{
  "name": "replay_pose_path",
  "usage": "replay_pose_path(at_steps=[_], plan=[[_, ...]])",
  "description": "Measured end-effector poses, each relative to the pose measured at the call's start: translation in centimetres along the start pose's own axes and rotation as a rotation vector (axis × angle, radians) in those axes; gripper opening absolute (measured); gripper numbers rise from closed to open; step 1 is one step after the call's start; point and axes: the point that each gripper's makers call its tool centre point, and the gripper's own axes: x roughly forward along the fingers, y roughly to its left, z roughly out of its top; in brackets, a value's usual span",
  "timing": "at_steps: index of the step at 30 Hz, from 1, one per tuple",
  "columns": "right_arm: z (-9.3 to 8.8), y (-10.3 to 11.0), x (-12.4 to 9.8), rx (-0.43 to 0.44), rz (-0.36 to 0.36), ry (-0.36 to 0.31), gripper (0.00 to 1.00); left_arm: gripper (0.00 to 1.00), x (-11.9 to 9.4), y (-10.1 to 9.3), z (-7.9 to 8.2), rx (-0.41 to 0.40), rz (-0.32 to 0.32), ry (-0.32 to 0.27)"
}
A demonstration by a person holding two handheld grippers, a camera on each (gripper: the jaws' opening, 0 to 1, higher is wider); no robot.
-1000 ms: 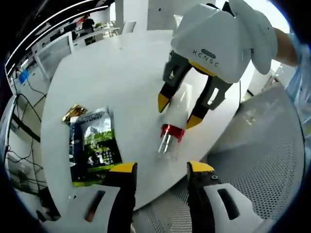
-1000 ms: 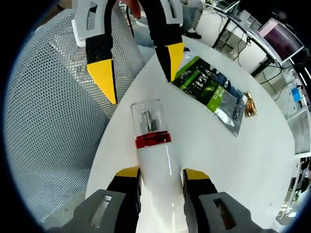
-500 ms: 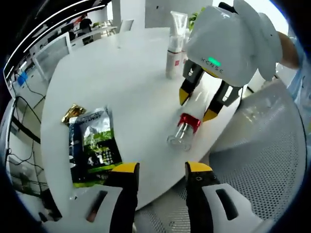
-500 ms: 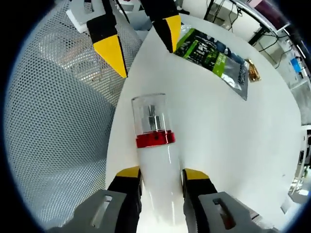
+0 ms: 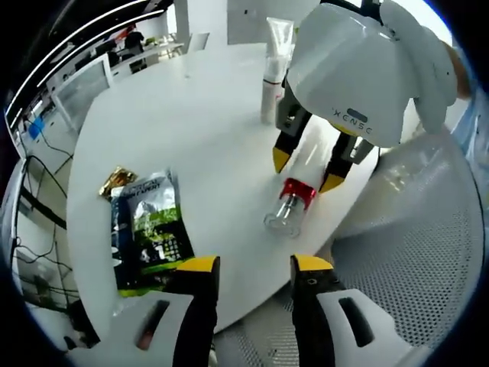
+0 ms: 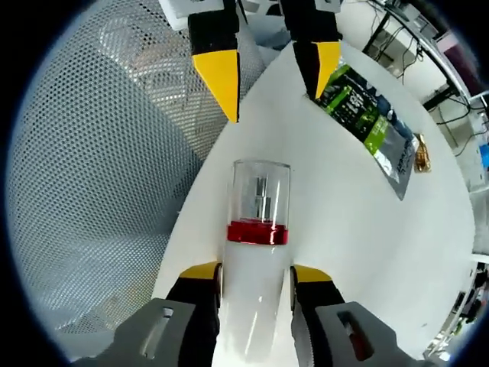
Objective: Arrange the skincare products in the storage area until every visible bottle or jar stands upright without overlapping.
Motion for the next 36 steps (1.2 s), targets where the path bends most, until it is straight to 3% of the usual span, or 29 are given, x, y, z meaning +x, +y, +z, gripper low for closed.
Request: replay_pose_path(at_steps=[11, 12, 14, 18, 23, 30, 36], plan=[[0.3, 0.2, 0.2, 0.023, 0.01, 0.028, 0.32, 0.42, 0.0, 0.2, -0.1, -0.001, 0.013, 0.006], [0.2, 0.2, 0.2, 0.036, 0.013, 0.048, 0.31, 0.42, 0.0, 0.2, -0.2, -0.001, 0.012, 0.009], [0.1, 0.0, 0.1, 0.151, 0.0, 0.096, 0.23, 0.42, 0.0, 0.2, -0.2, 0.001, 0.013, 0.01], [0.2, 0.1, 0.1, 0.106, 0.009, 0.071, 0.22, 0.42, 0.0, 0.2, -0.1, 0.001, 0.013, 0.005], [0.3, 0.0, -0.1, 0.122, 0.006, 0.012, 0.21, 0.42, 0.0, 0.2, -0.1, 0.001, 0.015, 0.002], [0.1, -0.7, -1.1, 0.207, 0.0, -0.086, 0.21, 0.43, -0.1, 0.2, 0.1, -0.008, 0.012, -0.005], [0.3, -1.3, -2.7, 0.278, -0.034, -0.222, 0.21, 0.43, -0.1, 0.1, 0.3, -0.023, -0.004, -0.019]])
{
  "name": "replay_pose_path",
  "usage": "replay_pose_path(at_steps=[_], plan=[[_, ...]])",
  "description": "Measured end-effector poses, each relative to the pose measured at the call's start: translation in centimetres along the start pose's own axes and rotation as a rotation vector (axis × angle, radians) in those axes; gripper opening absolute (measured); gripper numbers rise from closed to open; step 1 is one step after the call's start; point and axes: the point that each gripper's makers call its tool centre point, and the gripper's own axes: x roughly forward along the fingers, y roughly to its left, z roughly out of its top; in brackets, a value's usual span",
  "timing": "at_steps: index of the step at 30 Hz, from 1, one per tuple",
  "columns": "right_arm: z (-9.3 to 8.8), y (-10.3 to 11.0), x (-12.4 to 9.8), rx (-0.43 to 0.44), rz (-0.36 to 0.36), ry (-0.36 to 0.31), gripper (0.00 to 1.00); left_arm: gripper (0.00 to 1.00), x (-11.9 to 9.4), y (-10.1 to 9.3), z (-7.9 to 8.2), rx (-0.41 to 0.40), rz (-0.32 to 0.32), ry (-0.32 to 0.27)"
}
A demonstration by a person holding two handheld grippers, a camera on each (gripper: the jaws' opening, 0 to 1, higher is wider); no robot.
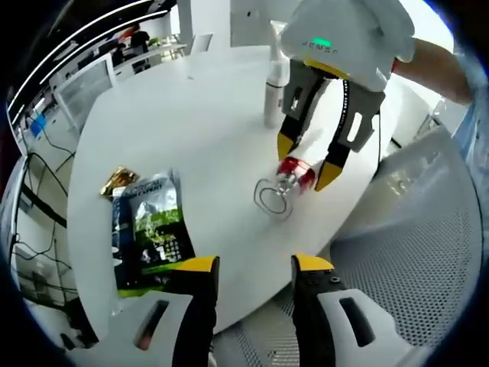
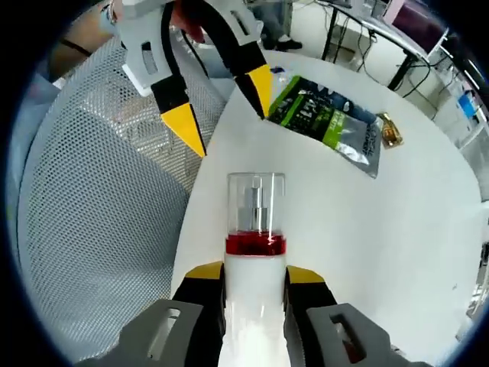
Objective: Arrange the skincare products in the storage area until every visible bottle or jar stands upright without overlapping.
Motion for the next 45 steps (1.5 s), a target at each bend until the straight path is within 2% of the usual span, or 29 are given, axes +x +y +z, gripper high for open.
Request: replay_pose_path(at_steps=[3, 4, 7, 12, 14, 19, 22, 23, 24, 26, 30, 32, 34, 38, 43, 45], plan=[[0.1, -0.1, -0.8, 0.029, -0.019, -0.065, 0.21, 0.43, -0.2, -0.1, 0.4, -0.012, -0.013, -0.025], [0.3, -0.3, -1.0, 0.041, -0.04, -0.107, 0.21, 0.43, -0.2, -0.1, 0.6, -0.016, -0.017, -0.033], [0.4, -0.3, -1.5, 0.066, -0.073, -0.152, 0.21, 0.43, -0.5, -0.6, 1.5, -0.027, -0.043, -0.071], [0.6, -0.7, -2.5, 0.136, -0.144, -0.269, 0.21, 0.46, -1.1, -2.3, 4.2, -0.027, -0.119, -0.193], [0.5, -0.5, -2.8, 0.14, -0.159, -0.29, 0.21, 0.46, -1.0, -2.9, 4.8, -0.049, -0.153, -0.204], [0.7, -0.1, -3.7, 0.179, -0.214, -0.363, 0.21, 0.47, -1.1, -3.3, 6.6, -0.063, -0.178, -0.247], [0.8, -0.1, -3.9, 0.217, -0.24, -0.395, 0.21, 0.49, -1.9, -4.0, 8.8, -0.106, -0.23, -0.351], [0.8, -0.2, -4.1, 0.232, -0.256, -0.408, 0.21, 0.48, -2.3, -4.6, 9.4, -0.139, -0.272, -0.384], [0.8, -0.2, -4.1, 0.236, -0.263, -0.409, 0.21, 0.47, -2.4, -4.9, 9.8, -0.163, -0.296, -0.396], [0.9, -0.4, -4.3, 0.256, -0.298, -0.423, 0.21, 0.46, -2.2, -5.4, 10.1, -0.223, -0.332, -0.389], [1.4, -0.3, -4.6, 0.273, -0.345, -0.446, 0.21, 0.41, -0.6, -5.0, 10.0, -0.294, -0.292, -0.338], [1.6, -0.4, -4.7, 0.279, -0.373, -0.456, 0.21, 0.4, 0.0, -4.6, 9.9, -0.298, -0.261, -0.325], [1.7, -0.4, -4.8, 0.295, -0.39, -0.463, 0.21, 0.42, 0.3, -5.0, 9.9, -0.319, -0.27, -0.311], [1.9, -0.6, -5.0, 0.321, -0.42, -0.488, 0.21, 0.38, 0.2, -5.5, 10.5, -0.296, -0.258, -0.315], [2.3, -0.8, -5.3, 0.355, -0.444, -0.531, 0.21, 0.34, 0.4, -5.5, 11.3, -0.313, -0.224, -0.32], [2.6, -1.0, -5.6, 0.371, -0.456, -0.559, 0.21, 0.34, 0.5, -5.5, 11.6, -0.303, -0.193, -0.321]])
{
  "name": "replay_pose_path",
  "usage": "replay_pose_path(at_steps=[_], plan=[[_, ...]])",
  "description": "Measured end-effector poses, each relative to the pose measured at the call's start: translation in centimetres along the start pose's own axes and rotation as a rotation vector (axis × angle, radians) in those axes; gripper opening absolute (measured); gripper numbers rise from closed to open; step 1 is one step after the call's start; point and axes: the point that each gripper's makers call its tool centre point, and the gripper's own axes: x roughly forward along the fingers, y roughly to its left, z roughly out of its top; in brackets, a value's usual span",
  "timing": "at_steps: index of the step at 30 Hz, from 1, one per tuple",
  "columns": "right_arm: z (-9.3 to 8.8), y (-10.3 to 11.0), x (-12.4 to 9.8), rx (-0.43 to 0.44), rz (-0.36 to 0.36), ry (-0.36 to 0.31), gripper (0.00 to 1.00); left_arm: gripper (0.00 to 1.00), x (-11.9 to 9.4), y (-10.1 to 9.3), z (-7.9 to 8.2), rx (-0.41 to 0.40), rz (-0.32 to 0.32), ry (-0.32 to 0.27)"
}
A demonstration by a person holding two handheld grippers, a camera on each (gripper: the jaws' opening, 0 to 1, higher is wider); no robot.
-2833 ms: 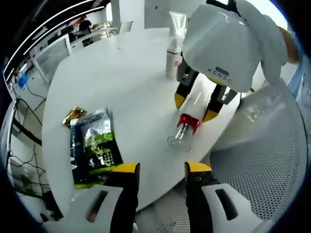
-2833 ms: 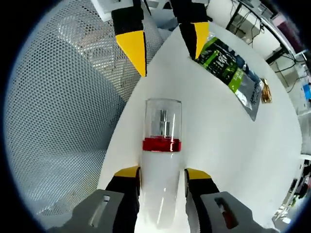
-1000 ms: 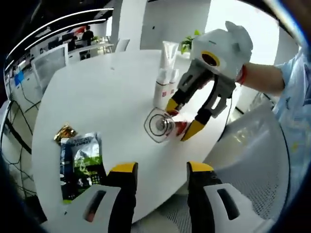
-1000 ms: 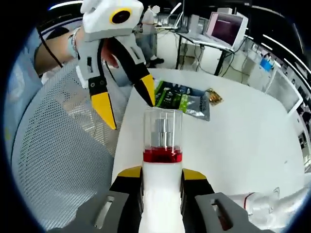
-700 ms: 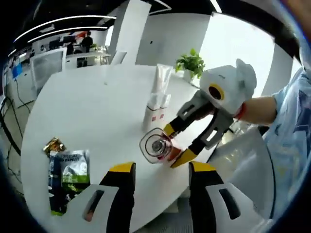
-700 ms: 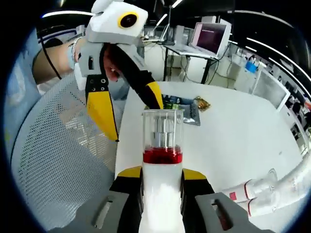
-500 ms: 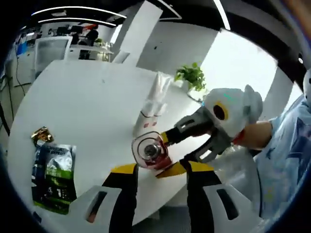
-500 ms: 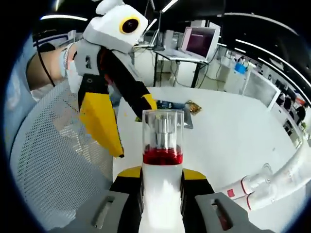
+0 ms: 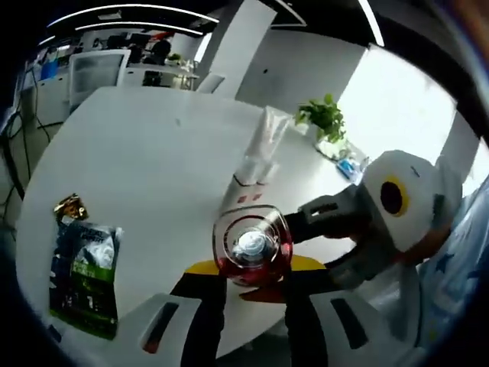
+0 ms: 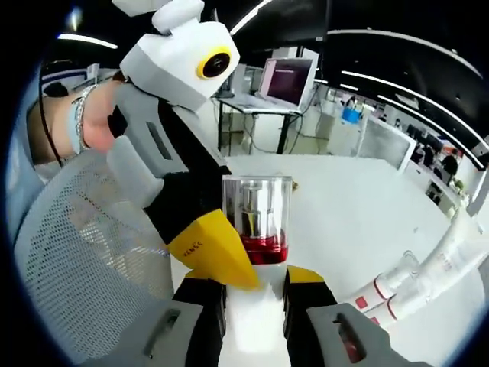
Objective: Arrange the skincare products in the storage area until every visible bottle or jar stands upright without overlapping.
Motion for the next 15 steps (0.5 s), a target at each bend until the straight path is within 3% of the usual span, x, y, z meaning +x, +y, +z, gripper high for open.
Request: replay_pose_path(at_steps=[4, 7, 15], plan=[[0.27, -0.3, 0.01, 0.026, 0.007, -0.051, 0.21, 0.33, -0.2, 0.09, 0.55, 0.06, 0.057, -0.01], [0.48, -0.08, 0.13, 0.045, 0.019, -0.074, 0.21, 0.32, -0.38, 0.21, 0.49, 0.054, 0.096, 0.013], [0.69, -0.18, 0.57, 0.011, 0.004, -0.136, 0.22, 0.31, -0.55, 0.46, 0.76, 0.167, 0.192, -0.004]])
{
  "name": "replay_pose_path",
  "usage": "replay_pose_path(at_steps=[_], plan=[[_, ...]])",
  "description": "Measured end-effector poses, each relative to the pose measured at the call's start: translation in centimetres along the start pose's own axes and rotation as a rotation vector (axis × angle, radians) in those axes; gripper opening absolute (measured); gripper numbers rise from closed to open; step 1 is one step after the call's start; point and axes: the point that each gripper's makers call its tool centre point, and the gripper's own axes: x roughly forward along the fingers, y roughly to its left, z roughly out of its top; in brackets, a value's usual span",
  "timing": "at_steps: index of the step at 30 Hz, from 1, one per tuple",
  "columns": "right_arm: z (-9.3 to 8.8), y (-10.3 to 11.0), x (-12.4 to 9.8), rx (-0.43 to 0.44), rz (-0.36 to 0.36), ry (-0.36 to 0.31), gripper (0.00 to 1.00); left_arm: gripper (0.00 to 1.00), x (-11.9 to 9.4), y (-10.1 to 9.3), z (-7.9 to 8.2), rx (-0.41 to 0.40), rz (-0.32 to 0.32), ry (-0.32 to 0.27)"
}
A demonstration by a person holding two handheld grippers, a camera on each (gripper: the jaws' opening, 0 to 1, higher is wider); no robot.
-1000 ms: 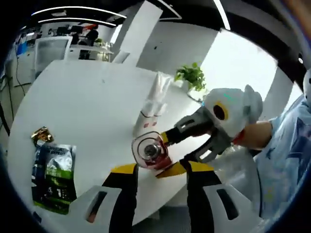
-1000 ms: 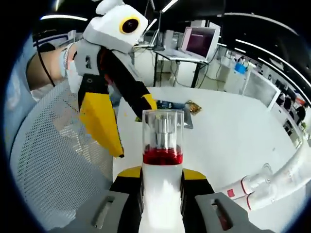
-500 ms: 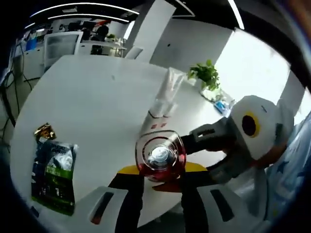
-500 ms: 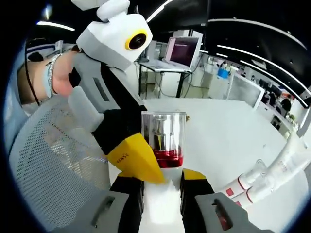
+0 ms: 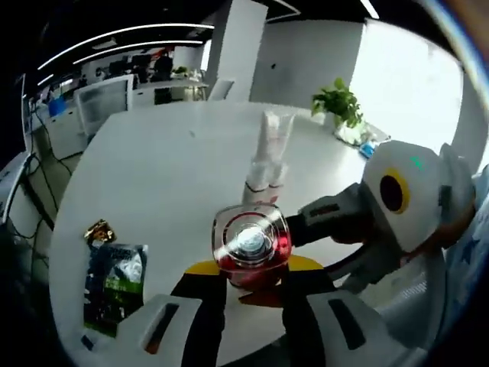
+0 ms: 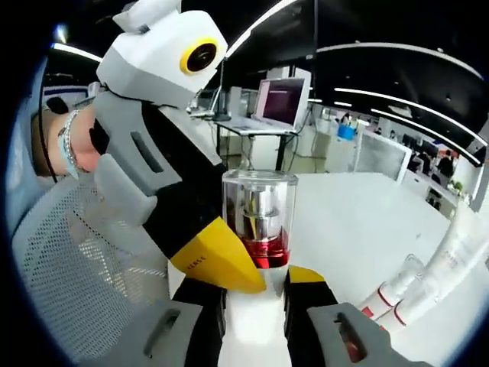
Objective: Arrange the skincare products in the storage area until every visible bottle or jar stands upright without overlapping.
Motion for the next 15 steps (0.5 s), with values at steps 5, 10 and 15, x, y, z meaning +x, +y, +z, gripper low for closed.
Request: replay_pose_path(at_steps=[5, 10, 15], plan=[[-0.1, -0.2, 0.2, -0.006, -0.009, -0.017, 0.23, 0.31, 0.0, 0.1, 0.4, 0.133, 0.054, 0.0], [-0.9, -0.5, 0.1, 0.028, -0.006, 0.014, 0.23, 0.32, 0.4, -0.4, 0.8, 0.24, 0.064, -0.051], [-1.0, -0.6, 0.0, 0.059, 0.003, 0.018, 0.23, 0.34, 0.5, -0.2, 0.8, 0.221, 0.041, -0.076]])
